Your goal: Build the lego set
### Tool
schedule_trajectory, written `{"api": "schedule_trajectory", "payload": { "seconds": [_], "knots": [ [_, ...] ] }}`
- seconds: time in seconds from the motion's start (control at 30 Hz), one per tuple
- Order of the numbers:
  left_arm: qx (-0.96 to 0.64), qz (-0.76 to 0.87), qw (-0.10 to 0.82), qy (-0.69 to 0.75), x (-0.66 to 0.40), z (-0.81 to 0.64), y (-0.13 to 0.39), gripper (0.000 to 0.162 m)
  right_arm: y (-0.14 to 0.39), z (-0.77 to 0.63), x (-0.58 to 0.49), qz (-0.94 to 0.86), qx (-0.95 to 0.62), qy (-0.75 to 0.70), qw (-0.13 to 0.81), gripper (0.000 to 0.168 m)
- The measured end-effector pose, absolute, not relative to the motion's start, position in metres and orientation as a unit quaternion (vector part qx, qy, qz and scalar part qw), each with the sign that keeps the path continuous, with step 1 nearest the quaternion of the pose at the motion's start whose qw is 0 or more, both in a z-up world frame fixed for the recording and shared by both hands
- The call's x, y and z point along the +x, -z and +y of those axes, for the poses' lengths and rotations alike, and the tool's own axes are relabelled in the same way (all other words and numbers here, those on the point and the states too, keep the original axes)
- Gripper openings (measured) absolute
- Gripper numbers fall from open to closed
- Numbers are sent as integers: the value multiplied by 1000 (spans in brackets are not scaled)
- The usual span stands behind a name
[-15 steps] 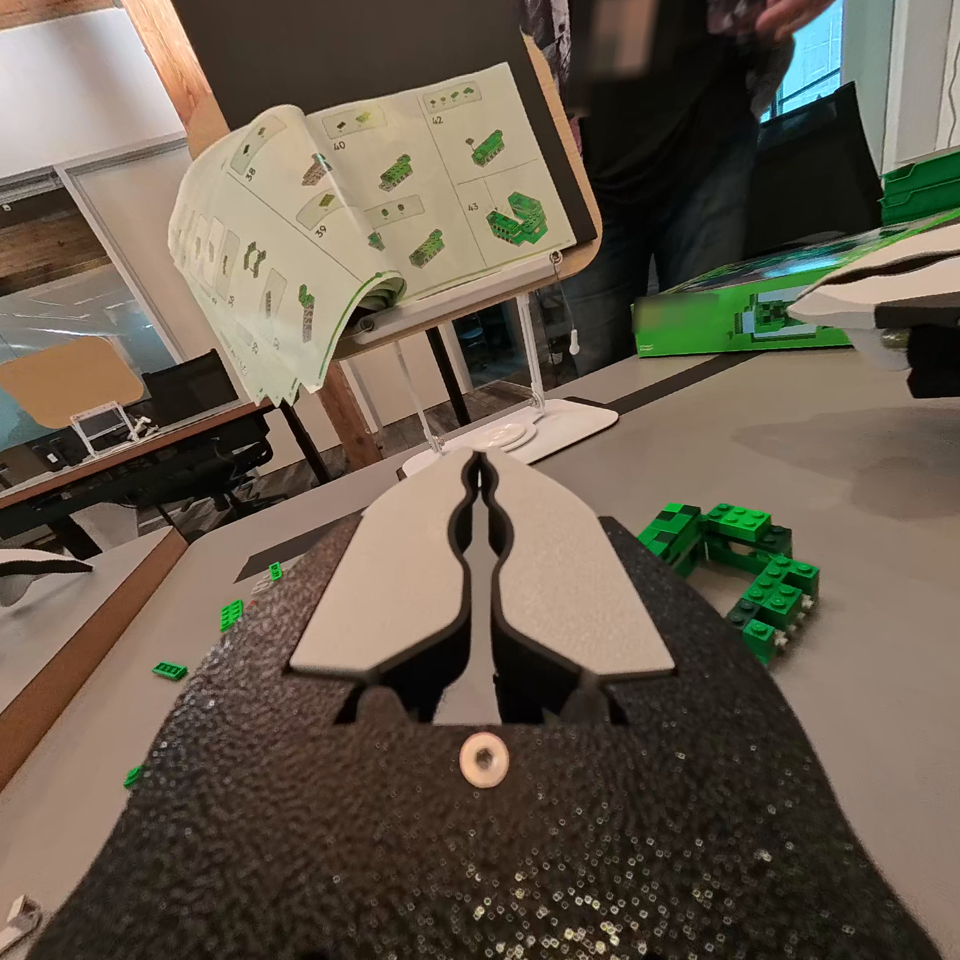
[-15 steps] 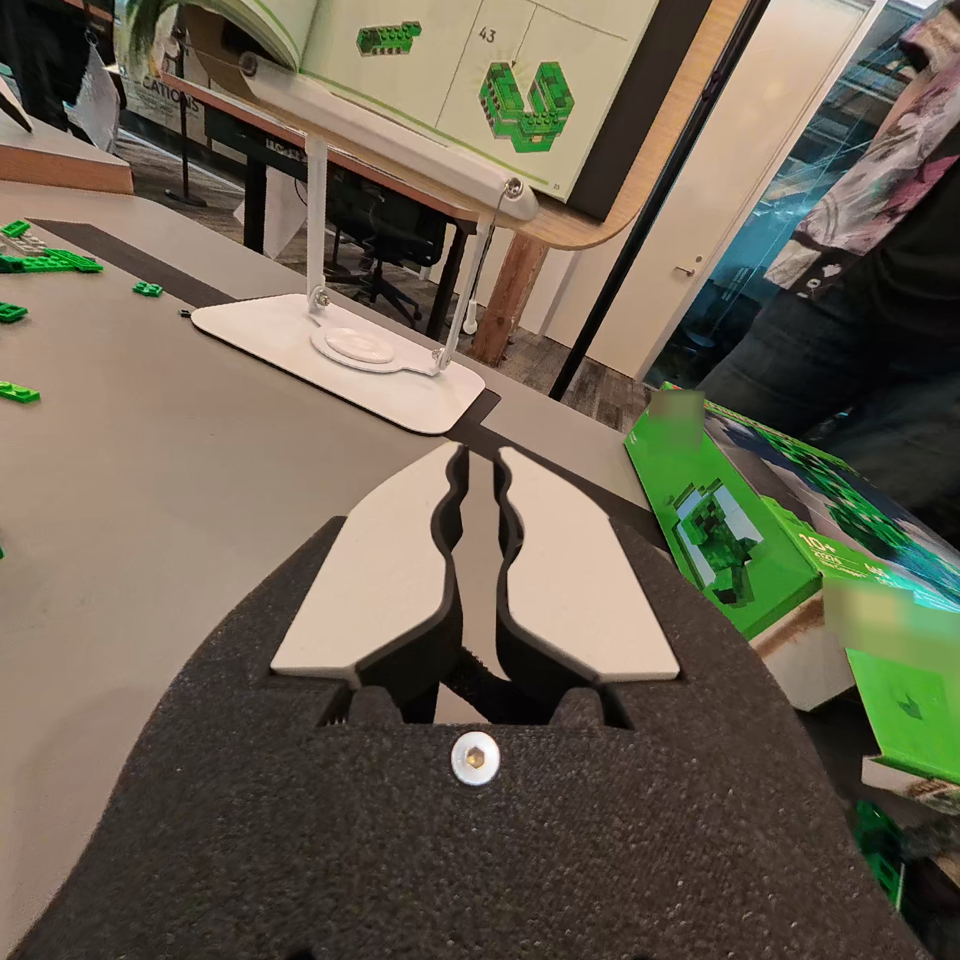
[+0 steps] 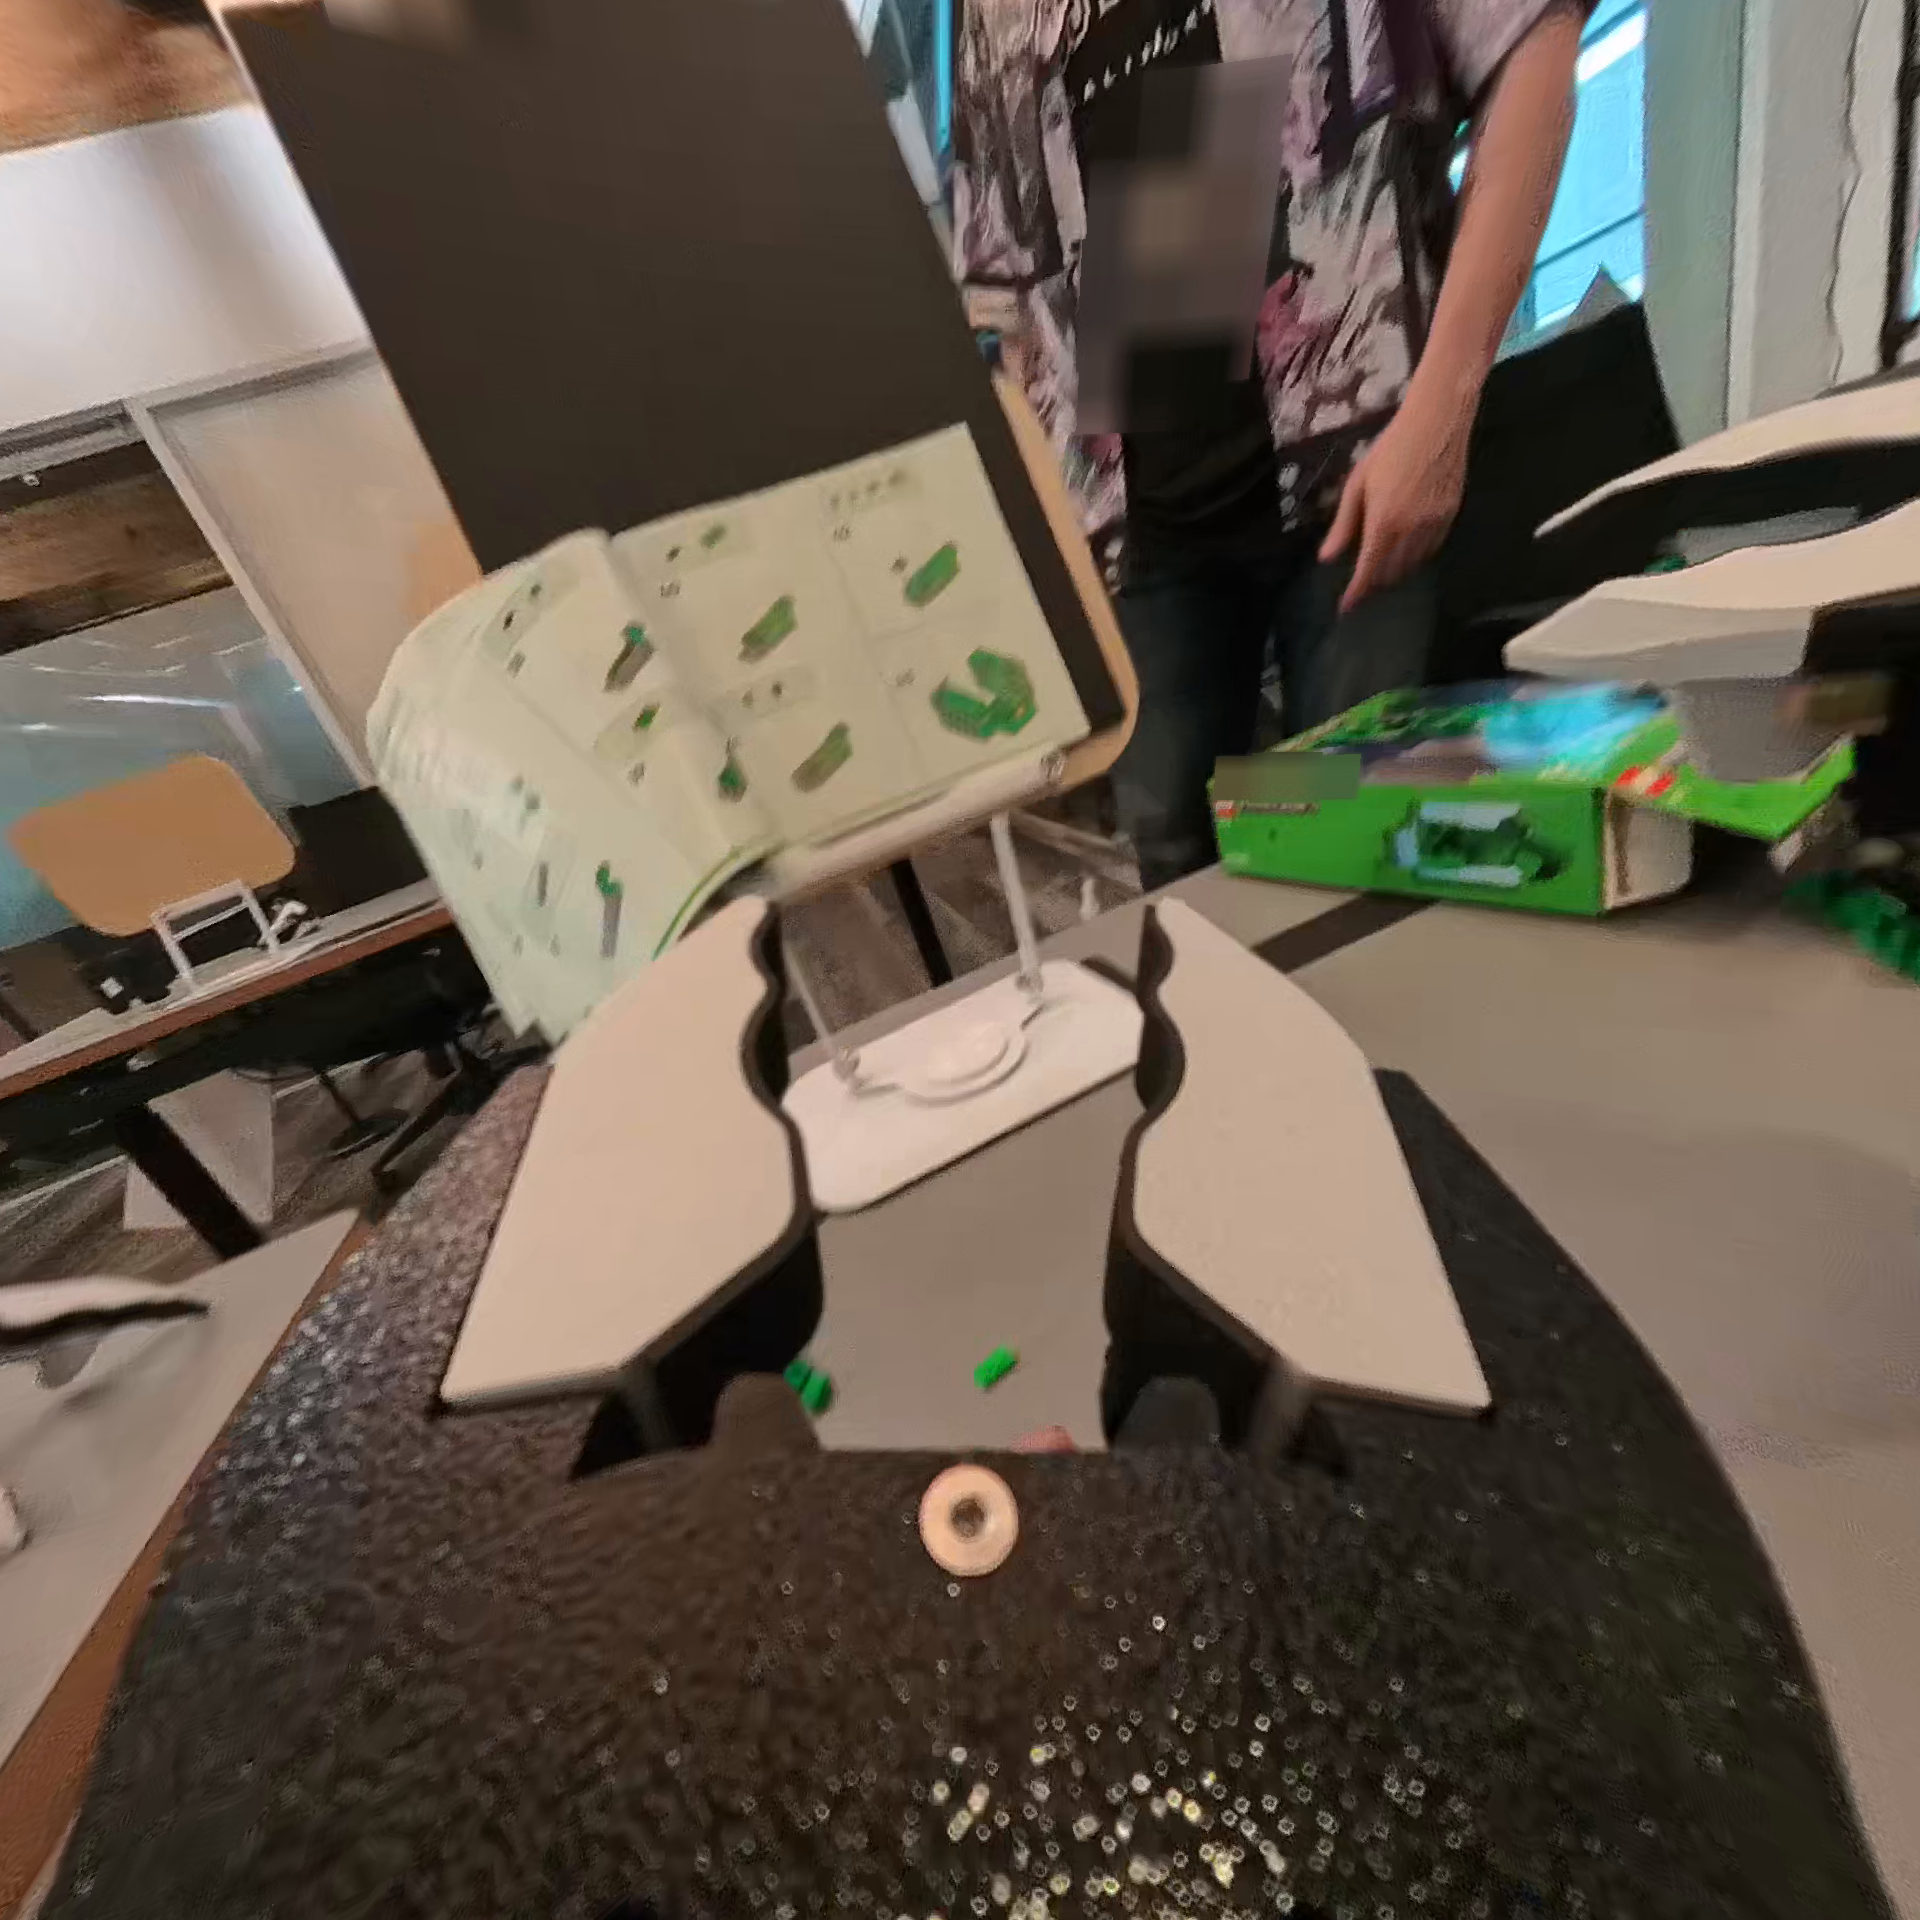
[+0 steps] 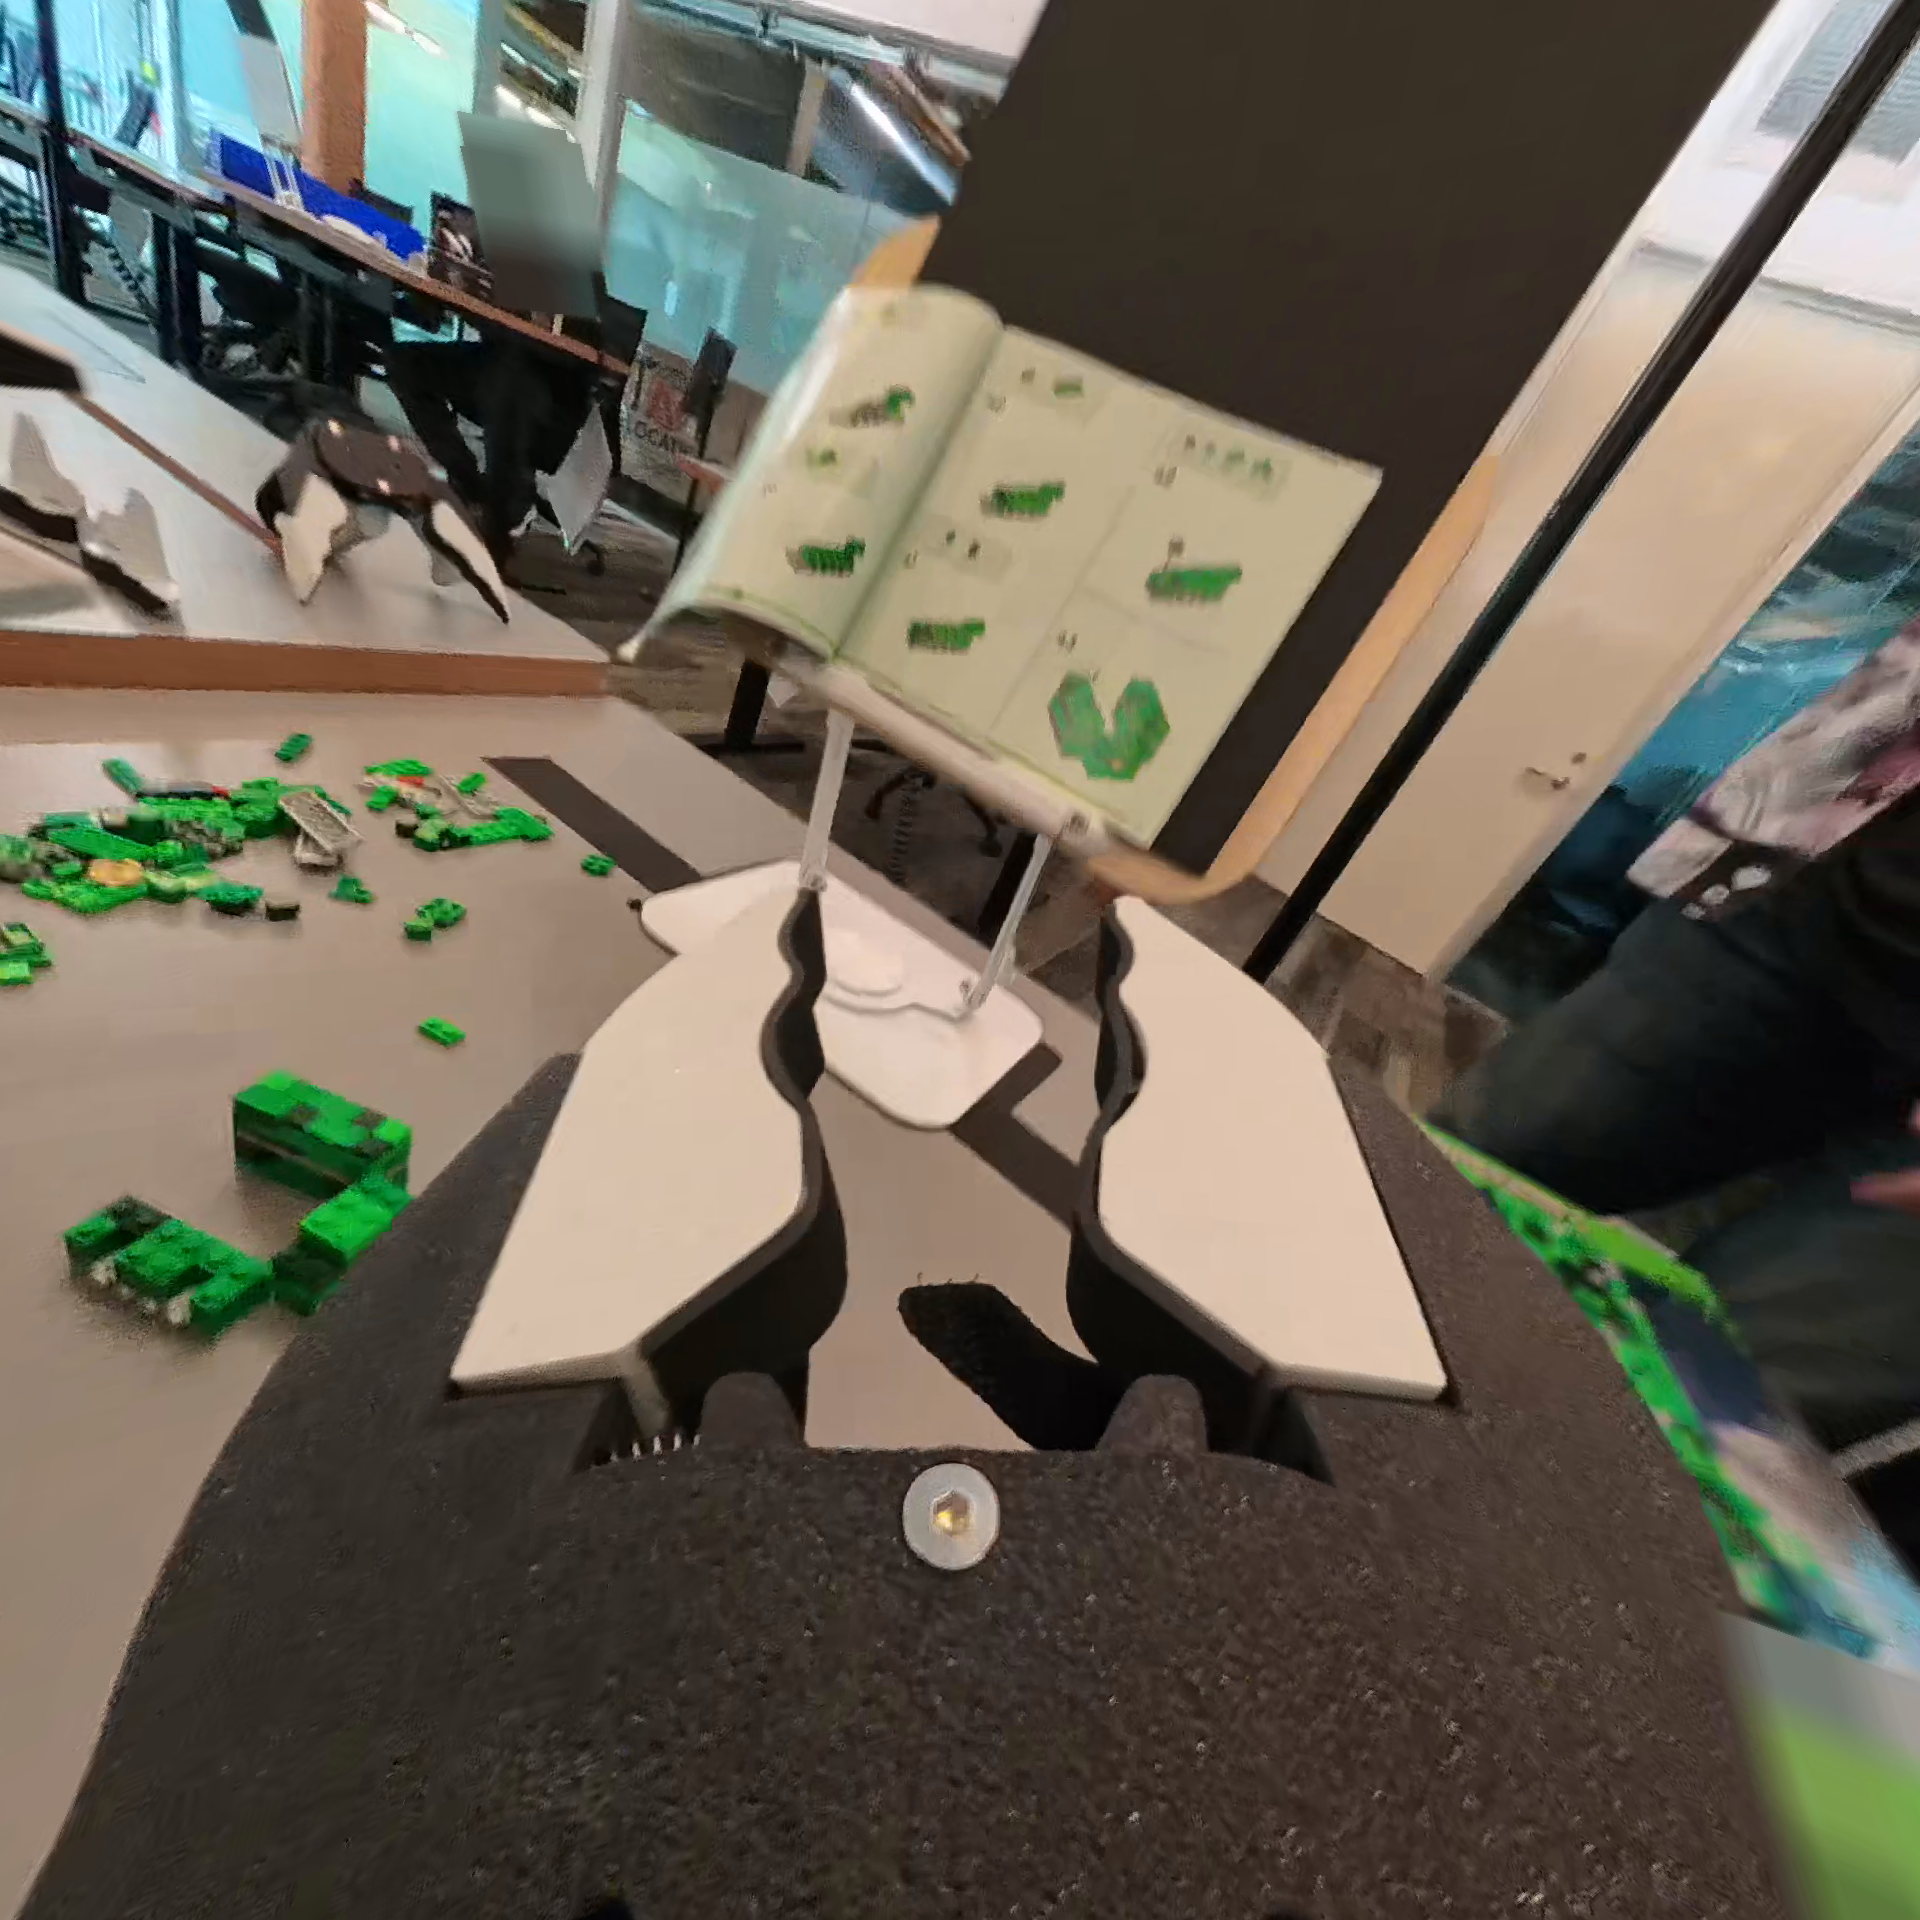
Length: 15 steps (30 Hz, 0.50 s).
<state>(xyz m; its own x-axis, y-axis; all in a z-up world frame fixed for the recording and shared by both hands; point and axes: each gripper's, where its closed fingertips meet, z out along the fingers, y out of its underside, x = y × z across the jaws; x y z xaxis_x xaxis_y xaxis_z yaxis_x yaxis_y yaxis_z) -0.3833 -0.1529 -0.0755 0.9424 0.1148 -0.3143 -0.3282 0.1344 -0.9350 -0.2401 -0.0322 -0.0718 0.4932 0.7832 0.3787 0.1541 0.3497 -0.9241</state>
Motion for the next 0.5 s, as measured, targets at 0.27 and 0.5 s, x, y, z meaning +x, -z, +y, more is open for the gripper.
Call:
{"api": "schedule_trajectory", "payload": {
  "seconds": [0.27,0.5],
  "knots": [
    [-684,74,720,-91,-340,-113,48,69,39,-53,-238,-377,-539,-228,718,30],
    [-700,58,707,-83,-345,-113,57,56,46,-57,-241,-371,-573,-255,685,17]
  ]
}}
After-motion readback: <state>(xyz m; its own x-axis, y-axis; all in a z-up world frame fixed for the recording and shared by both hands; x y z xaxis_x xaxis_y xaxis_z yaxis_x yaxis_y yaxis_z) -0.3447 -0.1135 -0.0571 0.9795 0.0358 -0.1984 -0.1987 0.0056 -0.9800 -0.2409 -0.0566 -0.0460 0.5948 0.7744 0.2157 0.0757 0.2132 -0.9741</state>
